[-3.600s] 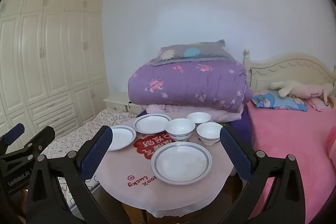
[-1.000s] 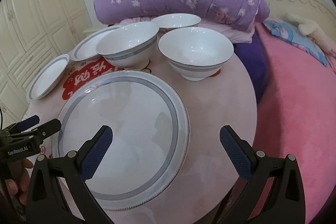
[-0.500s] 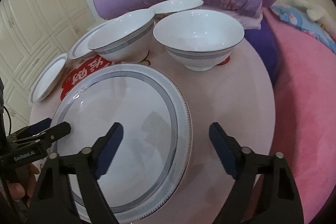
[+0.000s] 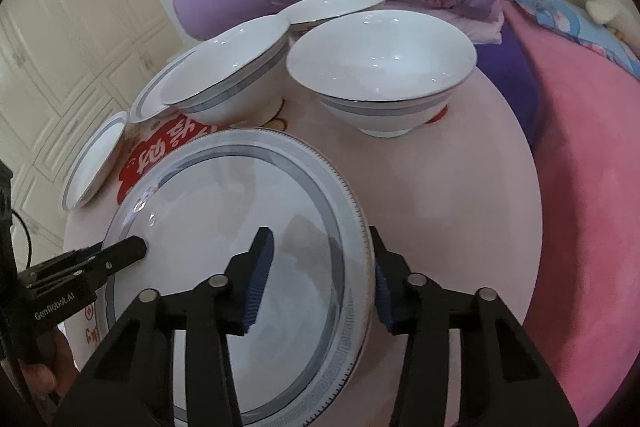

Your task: Organize plates and bowls

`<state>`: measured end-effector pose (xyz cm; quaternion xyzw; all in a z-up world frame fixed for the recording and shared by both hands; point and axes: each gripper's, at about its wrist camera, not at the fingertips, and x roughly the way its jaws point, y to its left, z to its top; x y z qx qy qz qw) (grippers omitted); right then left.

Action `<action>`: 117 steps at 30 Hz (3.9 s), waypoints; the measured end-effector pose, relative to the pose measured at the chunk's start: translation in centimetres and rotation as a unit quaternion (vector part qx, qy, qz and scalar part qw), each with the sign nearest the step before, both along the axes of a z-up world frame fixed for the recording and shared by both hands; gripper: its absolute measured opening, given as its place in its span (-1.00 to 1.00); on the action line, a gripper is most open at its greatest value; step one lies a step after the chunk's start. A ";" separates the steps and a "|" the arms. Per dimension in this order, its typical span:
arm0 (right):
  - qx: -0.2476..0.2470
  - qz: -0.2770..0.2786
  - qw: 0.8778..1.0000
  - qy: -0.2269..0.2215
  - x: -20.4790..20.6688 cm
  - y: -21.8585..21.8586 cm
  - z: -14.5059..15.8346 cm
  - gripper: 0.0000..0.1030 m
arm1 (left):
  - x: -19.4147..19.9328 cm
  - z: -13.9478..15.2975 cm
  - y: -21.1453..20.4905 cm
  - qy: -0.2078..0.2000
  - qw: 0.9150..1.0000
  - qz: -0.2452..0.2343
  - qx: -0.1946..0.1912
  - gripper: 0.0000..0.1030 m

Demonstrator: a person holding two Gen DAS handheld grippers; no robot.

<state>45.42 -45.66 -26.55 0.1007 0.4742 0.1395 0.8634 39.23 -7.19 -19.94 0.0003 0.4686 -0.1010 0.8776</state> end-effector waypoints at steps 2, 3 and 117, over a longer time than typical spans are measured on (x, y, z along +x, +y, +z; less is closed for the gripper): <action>0.001 -0.006 1.000 0.005 0.1 -0.3 0.0 -0.31 | 0.1 0.0 0.1 0.000 1.000 0.003 -0.002 -0.56; 0.003 -0.010 1.000 0.006 0.1 -0.5 0.0 -0.38 | 0.1 0.0 0.2 0.001 1.000 0.004 -0.004 -0.56; 0.034 0.124 0.991 -0.031 -0.3 18.1 8.0 1.00 | -16.3 17.9 18.6 -0.067 0.971 0.229 -0.019 0.98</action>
